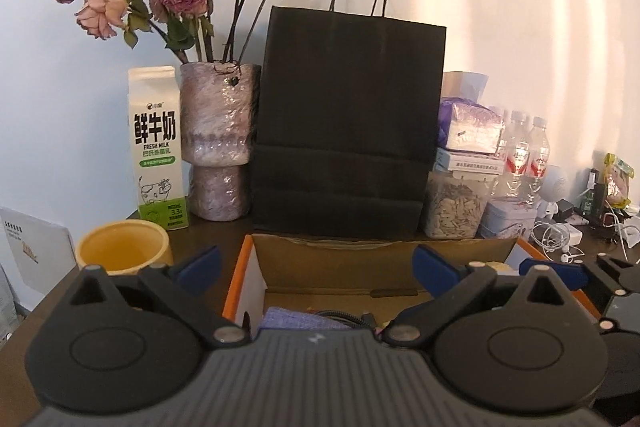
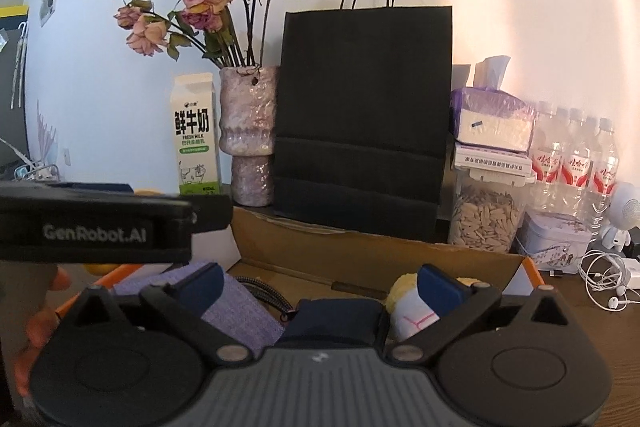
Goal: Organize objects
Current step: 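Carry the orange item into the box with the left tool while the right tool carries the pouch in, then withdraw both tools from the box toward the items on the table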
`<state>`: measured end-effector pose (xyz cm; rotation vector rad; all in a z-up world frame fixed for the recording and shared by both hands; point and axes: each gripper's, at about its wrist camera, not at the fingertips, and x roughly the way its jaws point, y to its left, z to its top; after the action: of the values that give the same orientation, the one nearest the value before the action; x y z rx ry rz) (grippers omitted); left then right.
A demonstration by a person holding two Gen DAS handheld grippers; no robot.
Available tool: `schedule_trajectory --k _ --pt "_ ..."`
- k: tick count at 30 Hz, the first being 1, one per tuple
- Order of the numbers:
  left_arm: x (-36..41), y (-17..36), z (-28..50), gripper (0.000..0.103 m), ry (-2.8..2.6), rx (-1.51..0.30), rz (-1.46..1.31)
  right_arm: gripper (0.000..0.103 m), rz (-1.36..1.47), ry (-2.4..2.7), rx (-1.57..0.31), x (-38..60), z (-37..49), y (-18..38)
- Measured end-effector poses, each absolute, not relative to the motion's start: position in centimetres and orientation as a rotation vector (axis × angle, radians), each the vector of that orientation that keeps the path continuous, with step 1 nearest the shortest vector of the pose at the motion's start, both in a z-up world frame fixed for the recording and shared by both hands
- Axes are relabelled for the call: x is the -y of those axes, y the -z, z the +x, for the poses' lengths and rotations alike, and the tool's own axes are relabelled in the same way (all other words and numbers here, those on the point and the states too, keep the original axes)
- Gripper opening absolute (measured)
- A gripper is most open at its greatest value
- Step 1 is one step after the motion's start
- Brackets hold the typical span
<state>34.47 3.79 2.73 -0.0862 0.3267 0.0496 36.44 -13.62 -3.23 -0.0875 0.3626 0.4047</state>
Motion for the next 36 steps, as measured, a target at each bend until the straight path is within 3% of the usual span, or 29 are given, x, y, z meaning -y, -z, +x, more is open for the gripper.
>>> schedule_trajectory --k 9,19,36 --pt "-3.8 -4.4 31.5 0.103 -0.025 -0.263 -0.093 0.103 -0.093 -0.404 -0.334 14.0 34.2 2.5" --pt "-5.5 -3.9 25.3 0.103 -0.082 -0.312 -0.125 0.103 -0.099 -0.411 -0.334 14.4 28.6 2.3" --pt "-13.3 -2.0 14.5 0.103 -0.216 -0.424 -0.115 0.103 -0.142 -0.509 -0.502 8.7 23.1 5.6"
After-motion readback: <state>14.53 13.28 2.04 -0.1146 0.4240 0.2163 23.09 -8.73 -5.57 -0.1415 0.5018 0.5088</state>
